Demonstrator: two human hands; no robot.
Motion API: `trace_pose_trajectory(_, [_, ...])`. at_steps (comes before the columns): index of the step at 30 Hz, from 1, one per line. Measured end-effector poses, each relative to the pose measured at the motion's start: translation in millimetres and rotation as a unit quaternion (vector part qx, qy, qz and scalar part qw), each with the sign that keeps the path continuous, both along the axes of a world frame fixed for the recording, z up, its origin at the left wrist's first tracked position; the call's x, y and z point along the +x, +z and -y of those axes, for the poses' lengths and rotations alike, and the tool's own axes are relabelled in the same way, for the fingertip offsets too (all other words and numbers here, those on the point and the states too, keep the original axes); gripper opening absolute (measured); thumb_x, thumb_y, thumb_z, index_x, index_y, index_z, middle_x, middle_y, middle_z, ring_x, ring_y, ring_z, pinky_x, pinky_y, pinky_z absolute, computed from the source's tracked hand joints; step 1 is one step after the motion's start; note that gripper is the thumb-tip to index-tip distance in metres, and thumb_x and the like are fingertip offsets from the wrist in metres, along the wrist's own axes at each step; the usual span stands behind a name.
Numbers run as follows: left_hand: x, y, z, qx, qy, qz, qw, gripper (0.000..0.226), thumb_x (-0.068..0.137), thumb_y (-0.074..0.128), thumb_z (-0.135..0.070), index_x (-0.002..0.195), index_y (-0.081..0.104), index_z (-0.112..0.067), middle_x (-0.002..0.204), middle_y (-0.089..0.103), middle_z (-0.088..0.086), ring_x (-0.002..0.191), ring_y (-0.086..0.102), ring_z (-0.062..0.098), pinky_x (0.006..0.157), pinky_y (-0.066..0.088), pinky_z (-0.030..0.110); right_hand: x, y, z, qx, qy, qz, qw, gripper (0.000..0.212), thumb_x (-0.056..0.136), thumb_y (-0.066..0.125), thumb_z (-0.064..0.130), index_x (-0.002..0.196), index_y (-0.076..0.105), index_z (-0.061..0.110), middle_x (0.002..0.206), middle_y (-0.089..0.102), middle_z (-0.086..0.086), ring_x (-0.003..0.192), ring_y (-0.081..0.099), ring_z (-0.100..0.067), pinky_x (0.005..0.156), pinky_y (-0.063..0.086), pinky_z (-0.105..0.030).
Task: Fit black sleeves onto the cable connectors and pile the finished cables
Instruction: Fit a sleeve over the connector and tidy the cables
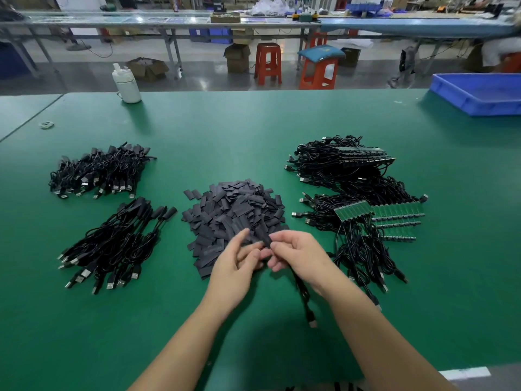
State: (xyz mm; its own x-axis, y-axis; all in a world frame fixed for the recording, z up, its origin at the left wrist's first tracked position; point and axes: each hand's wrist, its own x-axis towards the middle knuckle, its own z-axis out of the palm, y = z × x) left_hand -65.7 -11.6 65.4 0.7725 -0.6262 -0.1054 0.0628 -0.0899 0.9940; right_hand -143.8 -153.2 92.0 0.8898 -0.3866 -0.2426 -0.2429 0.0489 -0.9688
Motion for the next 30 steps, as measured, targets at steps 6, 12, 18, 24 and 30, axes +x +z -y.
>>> trace_pose_trajectory(6, [-16, 5, 0, -0.02, -0.077, -0.068, 0.994, 0.013, 0.094, 0.061, -0.006, 0.103, 0.07, -0.002, 0.089, 0.075, 0.008, 0.082, 0.066, 0.015, 0.078, 0.055, 0.023, 8, 17, -1, 0.123, -0.077, 0.1, 0.984, 0.018, 0.102, 0.049, 0.004, 0.119, 0.053, -0.002, 0.102, 0.076, -0.014, 0.088, 0.073, -0.022, 0.081, 0.06, -0.029])
trace_pose_trajectory(12, [-7, 16, -2, -0.019, -0.055, -0.021, 0.998, 0.01, 0.089, 0.069, -0.007, 0.098, 0.069, -0.004, 0.077, 0.064, 0.006, 0.07, 0.055, 0.01, 0.071, 0.046, 0.02, 18, 22, -9, 0.106, -0.087, 0.121, 0.983, 0.018, 0.103, 0.046, 0.003, 0.121, 0.05, -0.001, 0.106, 0.075, -0.013, 0.095, 0.074, -0.021, 0.085, 0.059, -0.029])
trace_pose_trajectory(18, [14, 21, -14, 0.061, -0.007, 0.087, 0.994, 0.008, 0.088, 0.072, -0.02, 0.082, 0.073, -0.014, 0.065, 0.065, -0.003, 0.058, 0.052, 0.003, 0.057, 0.042, 0.014, 22, 21, 0, -0.078, -0.052, 0.043, 0.995, 0.01, 0.103, 0.051, 0.017, 0.11, 0.059, 0.017, 0.111, 0.073, -0.007, 0.094, 0.07, -0.011, 0.087, 0.056, -0.026])
trace_pose_trajectory(24, [104, 17, -63, 0.304, 0.124, 0.29, 0.899, 0.008, 0.091, 0.067, -0.032, 0.092, 0.073, -0.025, 0.084, 0.07, -0.011, 0.076, 0.063, 0.008, 0.074, 0.05, 0.028, 4, 2, 85, -0.569, -0.075, -0.148, 0.805, 0.035, 0.098, 0.053, 0.013, 0.132, 0.06, 0.021, 0.138, 0.06, -0.003, 0.127, 0.052, -0.022, 0.11, 0.042, -0.038])
trace_pose_trajectory(30, [165, -11, -105, 0.512, 0.128, 0.353, 0.773, 0.02, 0.097, 0.058, -0.033, 0.101, 0.071, -0.017, 0.082, 0.069, 0.003, 0.069, 0.061, 0.023, 0.06, 0.054, 0.033, -13, -11, 150, -0.581, 0.073, -0.316, 0.746, 0.06, 0.101, 0.047, 0.014, 0.156, 0.027, 0.027, 0.163, 0.026, 0.0, 0.151, 0.017, -0.028, 0.121, 0.023, -0.048])
